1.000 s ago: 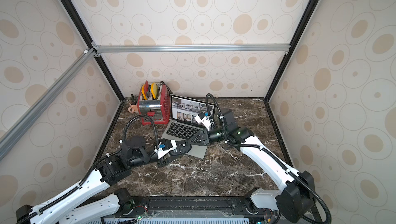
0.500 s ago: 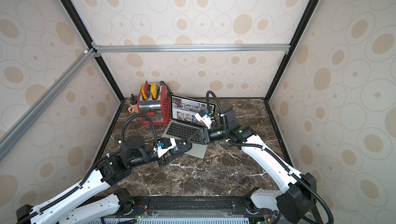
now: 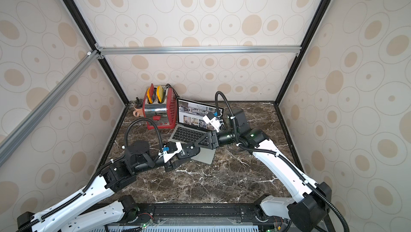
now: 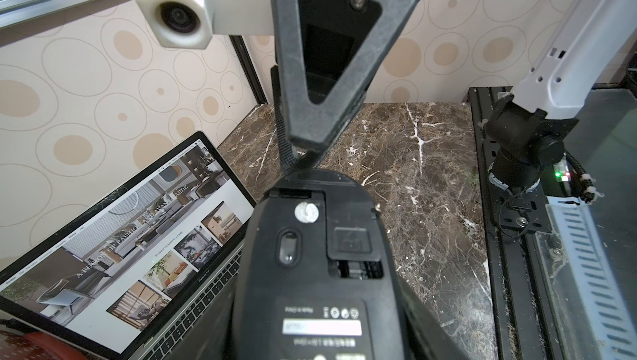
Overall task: Insert the wireless mouse receiver into the laptop
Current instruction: Close the lid on the mouse.
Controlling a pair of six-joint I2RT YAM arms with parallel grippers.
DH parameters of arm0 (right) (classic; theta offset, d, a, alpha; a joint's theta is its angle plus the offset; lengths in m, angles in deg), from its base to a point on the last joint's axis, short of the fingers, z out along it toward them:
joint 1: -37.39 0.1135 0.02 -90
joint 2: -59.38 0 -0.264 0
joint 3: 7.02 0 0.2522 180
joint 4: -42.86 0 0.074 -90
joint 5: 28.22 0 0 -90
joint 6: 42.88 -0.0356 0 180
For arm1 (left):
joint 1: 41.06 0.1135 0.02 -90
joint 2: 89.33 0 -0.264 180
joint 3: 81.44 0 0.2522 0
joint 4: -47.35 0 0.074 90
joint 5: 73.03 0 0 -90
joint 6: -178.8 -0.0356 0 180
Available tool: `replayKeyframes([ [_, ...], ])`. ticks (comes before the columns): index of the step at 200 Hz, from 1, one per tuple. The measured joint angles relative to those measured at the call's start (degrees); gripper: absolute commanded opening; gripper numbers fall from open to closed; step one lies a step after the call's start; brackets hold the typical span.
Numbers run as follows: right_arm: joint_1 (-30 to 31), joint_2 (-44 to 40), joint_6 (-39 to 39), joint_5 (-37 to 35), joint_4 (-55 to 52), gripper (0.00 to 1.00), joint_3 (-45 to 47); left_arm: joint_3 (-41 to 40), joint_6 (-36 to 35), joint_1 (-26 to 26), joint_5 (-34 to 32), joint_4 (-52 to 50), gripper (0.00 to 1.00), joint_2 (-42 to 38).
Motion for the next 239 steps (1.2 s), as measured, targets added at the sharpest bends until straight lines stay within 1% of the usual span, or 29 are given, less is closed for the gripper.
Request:
replayKeyframes([
  [32, 0.0, 0.0, 1.33, -0.98, -2.12, 0.54, -1.49, -0.07, 0.26, 0.0, 0.02, 1.07, 0.0, -0.02],
  [80, 0.0, -0.15, 3.69, -2.23, -4.31, 0.69, -3.52, -1.03, 1.29, -0.02, -0.09, 2.93, 0.0, -1.03],
  [130, 0.0, -0.59, 3.72, -2.89, -3.78, 0.71, -3.74, -1.55, 2.16, -0.02, -0.31, 4.07, 0.0, -1.7],
  [152, 0.0, -2.14, 2.82, -3.58, -3.1, 0.72, -3.54, -1.97, 2.75, -0.02, -0.46, 4.7, 0.0, -2.4],
  [193, 0.17, -8.72, -0.76, -6.29, 2.71, 0.87, 1.44, -1.97, 3.21, -0.02, -0.48, 5.27, 0.0, -2.91],
  [206, 0.22, -9.73, -0.96, -7.48, 3.91, 0.9, 2.73, -1.97, 3.21, -0.02, -0.48, 5.46, 0.0, -2.91],
  [239, 0.37, -8.9, -2.6, -8.66, 5.07, 0.9, 3.56, -1.97, 3.21, 0.0, -0.46, 5.99, 0.0, -2.89],
])
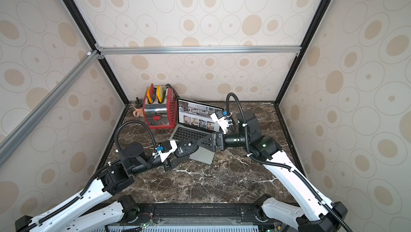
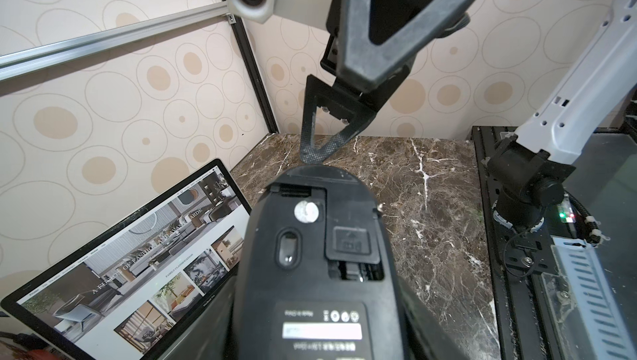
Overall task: Insert the wireless mouse receiver into the laptop
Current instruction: Close the lid on the mouse.
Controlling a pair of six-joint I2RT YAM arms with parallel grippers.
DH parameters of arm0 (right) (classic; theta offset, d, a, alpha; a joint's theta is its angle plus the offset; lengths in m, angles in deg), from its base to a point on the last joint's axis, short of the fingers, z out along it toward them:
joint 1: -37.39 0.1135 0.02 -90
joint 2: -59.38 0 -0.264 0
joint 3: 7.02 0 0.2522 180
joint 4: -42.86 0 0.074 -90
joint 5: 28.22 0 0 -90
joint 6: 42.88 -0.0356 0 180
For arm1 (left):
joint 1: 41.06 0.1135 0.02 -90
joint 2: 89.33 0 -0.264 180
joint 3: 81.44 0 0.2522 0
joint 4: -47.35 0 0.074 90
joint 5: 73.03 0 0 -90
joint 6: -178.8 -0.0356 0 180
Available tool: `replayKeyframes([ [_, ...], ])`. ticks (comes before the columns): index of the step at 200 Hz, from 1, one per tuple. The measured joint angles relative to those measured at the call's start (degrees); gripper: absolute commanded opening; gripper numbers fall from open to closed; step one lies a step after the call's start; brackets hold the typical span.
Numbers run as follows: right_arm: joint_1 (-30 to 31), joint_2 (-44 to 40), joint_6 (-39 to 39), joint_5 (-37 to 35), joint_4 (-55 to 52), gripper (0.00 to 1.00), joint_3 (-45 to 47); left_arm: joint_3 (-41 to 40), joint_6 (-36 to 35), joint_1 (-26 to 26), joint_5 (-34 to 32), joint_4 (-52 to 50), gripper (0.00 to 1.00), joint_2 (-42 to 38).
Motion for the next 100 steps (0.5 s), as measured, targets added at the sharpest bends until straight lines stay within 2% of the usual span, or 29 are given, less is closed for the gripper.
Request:
replayKeyframes([
  [36, 1.11, 4.0, -2.78, 1.53, 1.29, 0.89, 0.0, 0.0, 0.0, 0.0, 0.0, 0.0, 0.0, 0.0],
  [100, 2.67, 5.33, -7.19, 4.74, 7.41, 0.79, 0.68, 0.0, -0.02, -0.02, 0.0, 0.0, 0.0, 0.02],
])
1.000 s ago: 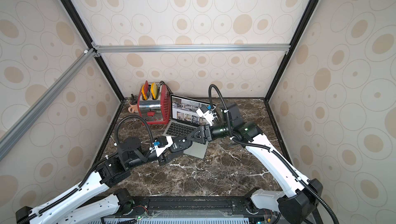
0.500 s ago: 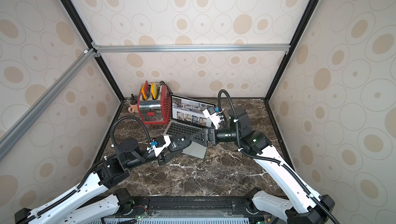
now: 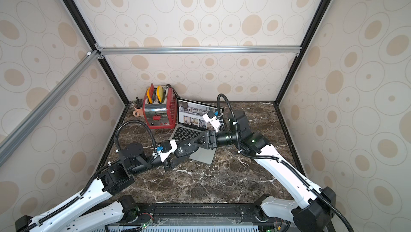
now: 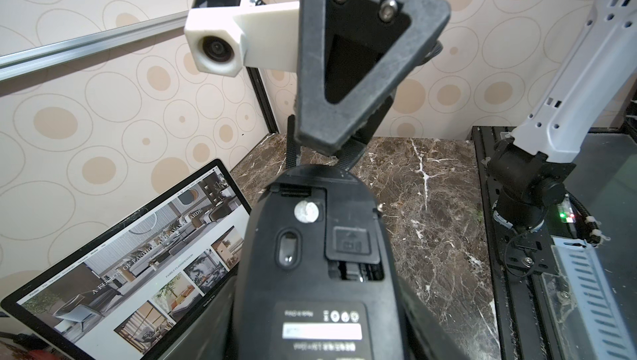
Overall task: Insert the wireless mouse receiver into the laptop
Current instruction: Close the lid on the mouse.
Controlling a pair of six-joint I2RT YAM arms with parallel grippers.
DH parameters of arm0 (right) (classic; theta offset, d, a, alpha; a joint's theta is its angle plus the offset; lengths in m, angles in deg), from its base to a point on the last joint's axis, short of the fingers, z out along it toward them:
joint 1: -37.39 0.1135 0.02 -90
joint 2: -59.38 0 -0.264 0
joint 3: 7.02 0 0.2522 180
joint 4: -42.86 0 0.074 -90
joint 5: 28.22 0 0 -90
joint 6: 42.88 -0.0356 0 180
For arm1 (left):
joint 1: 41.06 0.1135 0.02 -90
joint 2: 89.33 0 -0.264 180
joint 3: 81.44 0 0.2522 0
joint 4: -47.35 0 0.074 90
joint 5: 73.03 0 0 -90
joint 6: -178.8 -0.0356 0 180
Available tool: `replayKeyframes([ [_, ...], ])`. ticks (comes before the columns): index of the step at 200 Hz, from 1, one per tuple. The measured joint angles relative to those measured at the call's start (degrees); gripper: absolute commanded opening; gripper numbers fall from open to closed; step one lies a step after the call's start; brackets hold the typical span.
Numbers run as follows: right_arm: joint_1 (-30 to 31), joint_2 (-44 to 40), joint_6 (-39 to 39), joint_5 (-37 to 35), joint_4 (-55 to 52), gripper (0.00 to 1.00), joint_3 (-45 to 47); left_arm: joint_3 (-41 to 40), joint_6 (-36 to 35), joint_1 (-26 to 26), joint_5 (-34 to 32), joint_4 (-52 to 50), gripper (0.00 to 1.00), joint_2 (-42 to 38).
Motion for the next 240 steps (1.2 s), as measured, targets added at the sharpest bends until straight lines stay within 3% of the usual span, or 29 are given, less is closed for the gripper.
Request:
replayKeyframes([
  [73, 1.86, 1.64, -1.29, 1.7, 1.62, 0.76, 0.31, 0.0, 0.0, 0.0, -0.02, -0.02, 0.0, 0.0],
  [240, 3.02, 2.67, -0.92, 2.99, 1.2, 0.44, 0.31, 0.0, -0.02, 0.0, -0.17, 0.02, 0.0, -0.07],
])
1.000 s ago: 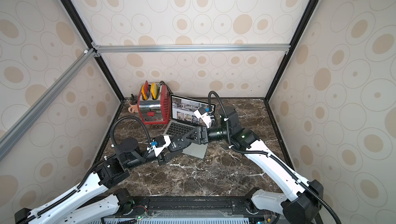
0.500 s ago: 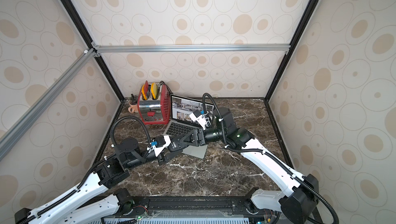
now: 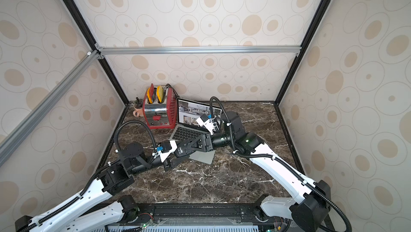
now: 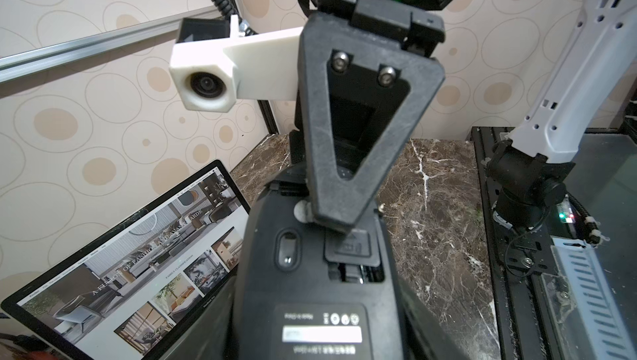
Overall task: Insert the wireless mouse receiver into the laptop
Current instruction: Close the lid on the mouse.
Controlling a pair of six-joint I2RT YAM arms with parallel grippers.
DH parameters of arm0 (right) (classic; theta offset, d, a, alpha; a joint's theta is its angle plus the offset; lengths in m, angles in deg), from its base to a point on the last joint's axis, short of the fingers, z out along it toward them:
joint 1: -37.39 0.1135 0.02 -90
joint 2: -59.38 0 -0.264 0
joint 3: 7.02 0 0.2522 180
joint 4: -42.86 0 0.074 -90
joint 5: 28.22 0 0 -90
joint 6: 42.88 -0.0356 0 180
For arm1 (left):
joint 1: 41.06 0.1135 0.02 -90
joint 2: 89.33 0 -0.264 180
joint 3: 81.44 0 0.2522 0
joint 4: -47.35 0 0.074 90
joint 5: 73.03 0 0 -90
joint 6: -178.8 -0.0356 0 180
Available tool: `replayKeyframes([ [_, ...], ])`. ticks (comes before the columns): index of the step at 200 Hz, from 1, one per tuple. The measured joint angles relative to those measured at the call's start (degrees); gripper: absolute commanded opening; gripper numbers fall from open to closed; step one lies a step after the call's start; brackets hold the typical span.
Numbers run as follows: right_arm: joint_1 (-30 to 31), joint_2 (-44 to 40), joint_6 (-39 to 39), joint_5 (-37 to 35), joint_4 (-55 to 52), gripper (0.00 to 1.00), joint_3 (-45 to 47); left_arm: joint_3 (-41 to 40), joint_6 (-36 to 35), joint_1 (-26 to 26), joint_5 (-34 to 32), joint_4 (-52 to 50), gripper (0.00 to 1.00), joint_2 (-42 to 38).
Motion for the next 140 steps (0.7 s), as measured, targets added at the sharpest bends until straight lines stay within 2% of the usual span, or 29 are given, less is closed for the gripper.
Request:
replayKeyframes([
  [79, 0.04, 0.39, 1.84, -0.55, -2.75, 0.31, -0.94, 0.0, -0.28, 0.0, 0.02, -0.87, 0.0, -0.11],
  [140, 1.36, 1.46, 4.0, -3.34, -6.56, 0.3, -3.43, -0.02, -0.42, 0.02, -0.2, -1.79, 0.0, -0.42],
])
